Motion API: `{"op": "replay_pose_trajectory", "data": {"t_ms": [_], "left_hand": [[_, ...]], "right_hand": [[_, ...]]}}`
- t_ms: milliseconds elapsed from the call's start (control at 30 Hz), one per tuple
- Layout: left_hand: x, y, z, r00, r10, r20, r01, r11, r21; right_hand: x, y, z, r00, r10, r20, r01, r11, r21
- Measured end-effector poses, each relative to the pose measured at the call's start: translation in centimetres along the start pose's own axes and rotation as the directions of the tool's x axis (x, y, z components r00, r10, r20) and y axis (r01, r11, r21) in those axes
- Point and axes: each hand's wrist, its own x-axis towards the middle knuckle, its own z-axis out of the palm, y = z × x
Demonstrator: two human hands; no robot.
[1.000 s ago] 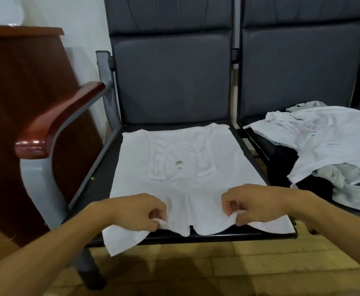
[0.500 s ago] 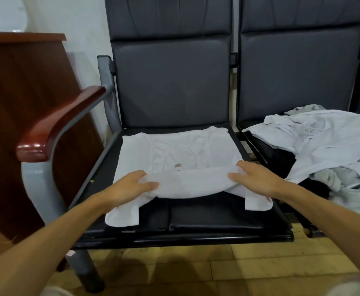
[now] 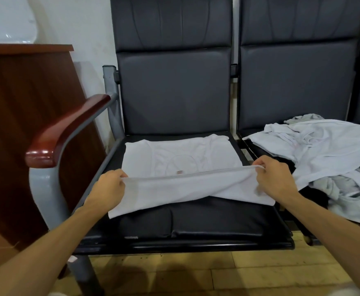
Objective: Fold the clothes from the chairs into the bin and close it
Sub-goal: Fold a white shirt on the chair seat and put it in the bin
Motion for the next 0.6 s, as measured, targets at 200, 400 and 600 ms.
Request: {"op": "replay_pose_trajectory", "data": {"t_ms": [200,400,600], "left_hand": [[-0.1,-0.4,-0.1,0.99,-0.141,-0.028,0.132,0.969,-0.208],[-1.2,0.4,-0.9,0.999,-0.029,0.014,0.032,0.856,-0.517],[-1.7,-1.1,-1.7,0.98,0.072,0.186,-0.013,0.954,-0.298]], "right_hand": [[0.2,-0.4,0.1,0.998,0.007,-0.059,0.0,0.994,0.106],[-0.8,-2.1,0.2,0.984,-0.057,0.171,0.005,0.957,0.29],[-2.3,-3.3,-0.2,0.832,-0.103,0.545,-0.09,0.945,0.315]]}}
